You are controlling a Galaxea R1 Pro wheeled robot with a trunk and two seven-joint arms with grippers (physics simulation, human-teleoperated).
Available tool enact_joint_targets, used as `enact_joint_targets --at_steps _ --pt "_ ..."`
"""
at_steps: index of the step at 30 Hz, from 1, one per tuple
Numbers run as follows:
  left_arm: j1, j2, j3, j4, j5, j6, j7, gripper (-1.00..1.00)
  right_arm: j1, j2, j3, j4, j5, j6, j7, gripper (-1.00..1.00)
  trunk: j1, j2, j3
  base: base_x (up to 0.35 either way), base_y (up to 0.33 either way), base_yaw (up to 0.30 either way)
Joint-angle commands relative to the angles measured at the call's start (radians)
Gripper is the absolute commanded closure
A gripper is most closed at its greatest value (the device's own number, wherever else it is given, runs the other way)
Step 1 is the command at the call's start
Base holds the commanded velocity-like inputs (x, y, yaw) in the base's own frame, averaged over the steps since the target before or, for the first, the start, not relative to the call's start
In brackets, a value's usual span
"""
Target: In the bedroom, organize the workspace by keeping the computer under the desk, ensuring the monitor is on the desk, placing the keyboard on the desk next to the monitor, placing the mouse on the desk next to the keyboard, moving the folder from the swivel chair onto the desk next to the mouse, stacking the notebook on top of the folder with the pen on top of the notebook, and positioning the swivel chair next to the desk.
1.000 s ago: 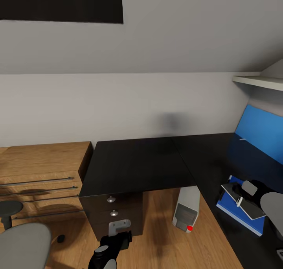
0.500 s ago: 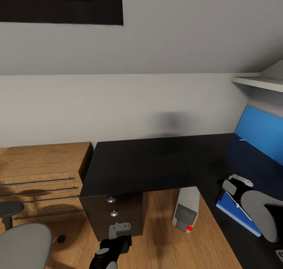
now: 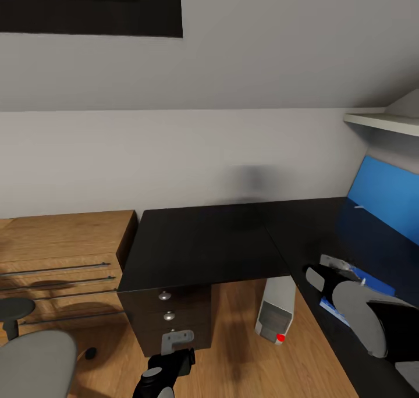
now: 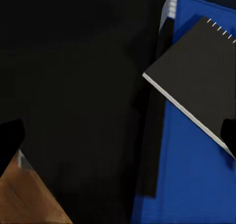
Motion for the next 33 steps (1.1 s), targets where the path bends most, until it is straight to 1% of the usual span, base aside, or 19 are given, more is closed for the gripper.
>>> enact_joint_targets --at_steps 1,2,3,7,10,11,13,14,17,18,20,21,23,27,28,30,31,32,33 --pt "-0.001 0.0 -0.001 -0.001 0.007 0.002 0.008 -1.0 0.0 0.012 -0.003 0.002 0.017 0.002 -0.004 -1.0 0.0 -0.001 -0.001 0.0 0.0 0.0" --pt "-0.001 0.0 0.0 -0.001 0.007 0.001 0.008 -1.0 0.007 0.037 -0.003 0.003 0.04 0.001 -0.006 -1.0 0.0 -0.001 -0.001 0.0 0.0 0.0" --pt "-0.001 0.0 -0.001 0.013 0.005 0.0 0.009 -1.0 0.051 0.123 -0.003 0.003 0.078 -0.001 -0.008 -1.0 0.0 -0.001 -0.001 -0.034 0.0 0.0" --pt "-0.001 0.0 -0.001 0.024 0.003 0.0 0.009 -1.0 0.078 0.179 -0.001 0.002 0.115 -0.006 -0.007 -1.0 0.0 -0.001 -0.001 -0.134 0.0 0.0" --pt "-0.001 0.0 -0.002 0.028 0.004 0.0 0.008 -1.0 0.095 0.216 -0.001 0.003 0.158 -0.018 -0.008 -1.0 0.0 -0.001 -0.001 -0.243 0.0 0.0" --pt "-0.001 0.0 -0.002 0.031 0.005 0.001 0.008 -1.0 0.105 0.237 -0.001 0.004 0.188 -0.03 -0.008 -1.0 0.0 -0.001 -0.001 -0.289 0.0 0.0" --pt "-0.001 0.0 -0.003 0.041 0.006 0.0 0.007 -1.0 0.115 0.255 -0.002 0.004 0.212 -0.044 -0.008 -1.0 0.0 -0.001 -0.001 -0.302 0.0 0.0" --pt "-0.001 0.0 -0.002 0.065 0.005 -0.001 0.005 -1.0 0.127 0.269 -0.001 0.005 0.229 -0.061 -0.007 -1.0 0.0 -0.001 -0.001 -0.317 0.0 0.0" --pt "-0.001 -0.011 0.002 0.139 0.0 -0.008 0.004 -1.0 0.152 0.294 0.0 0.006 0.247 -0.092 -0.006 -1.0 0.0 -0.001 -0.001 -0.325 0.0 0.0" --pt "-0.002 -0.013 0.004 0.151 -0.001 -0.014 0.003 -1.0 0.156 0.299 0.0 0.006 0.249 -0.098 -0.005 -1.0 0.0 -0.001 -0.001 -0.33 0.0 0.0" --pt "-0.002 -0.017 0.012 0.175 -0.002 -0.044 0.003 -1.0 0.17 0.314 0.0 0.007 0.254 -0.111 -0.002 -1.0 0.0 -0.001 -0.001 -0.333 0.007 0.0" --pt "-0.002 -0.02 0.015 0.188 -0.003 -0.079 0.004 -1.0 0.193 0.327 0.001 0.008 0.256 -0.126 0.0 -1.0 0.0 -0.001 -0.001 -0.335 0.035 0.0" --pt "-0.002 -0.024 0.015 0.194 -0.003 -0.101 0.004 -1.0 0.223 0.337 0.001 0.008 0.258 -0.154 0.001 -1.0 0.0 -0.001 -0.001 -0.336 0.048 0.0" --pt "-0.002 -0.024 0.017 0.2 -0.001 -0.115 0.004 -1.0 0.262 0.337 0.001 0.008 0.259 -0.216 0.002 -1.0 0.0 -0.001 -0.001 -0.336 0.065 0.0" --pt "-0.002 -0.013 0.02 0.212 0.001 -0.126 0.004 -1.0 0.303 0.337 0.0 0.013 0.259 -0.281 0.003 -1.0 0.0 -0.001 -0.001 -0.328 0.142 0.0" --pt "-0.002 -0.004 0.018 0.228 0.002 -0.127 0.004 -1.0 0.323 0.337 0.001 0.014 0.259 -0.288 0.003 -1.0 0.0 -0.001 -0.001 -0.32 0.158 0.0" --pt "-0.002 0.006 0.017 0.257 0.002 -0.132 0.005 -1.0 0.345 0.337 0.001 0.015 0.259 -0.294 0.004 -1.0 0.0 -0.001 -0.001 -0.311 0.179 0.0" --pt "-0.001 0.018 0.015 0.314 0.001 -0.152 0.005 -1.0 0.381 0.337 0.001 0.015 0.26 -0.302 0.008 -1.0 0.0 -0.001 -0.001 -0.3 0.198 0.0" --pt "-0.001 0.022 0.015 0.357 0.001 -0.176 0.004 -1.0 0.403 0.337 0.001 0.016 0.261 -0.309 0.012 -1.0 0.0 -0.001 -0.001 -0.289 0.211 0.0"
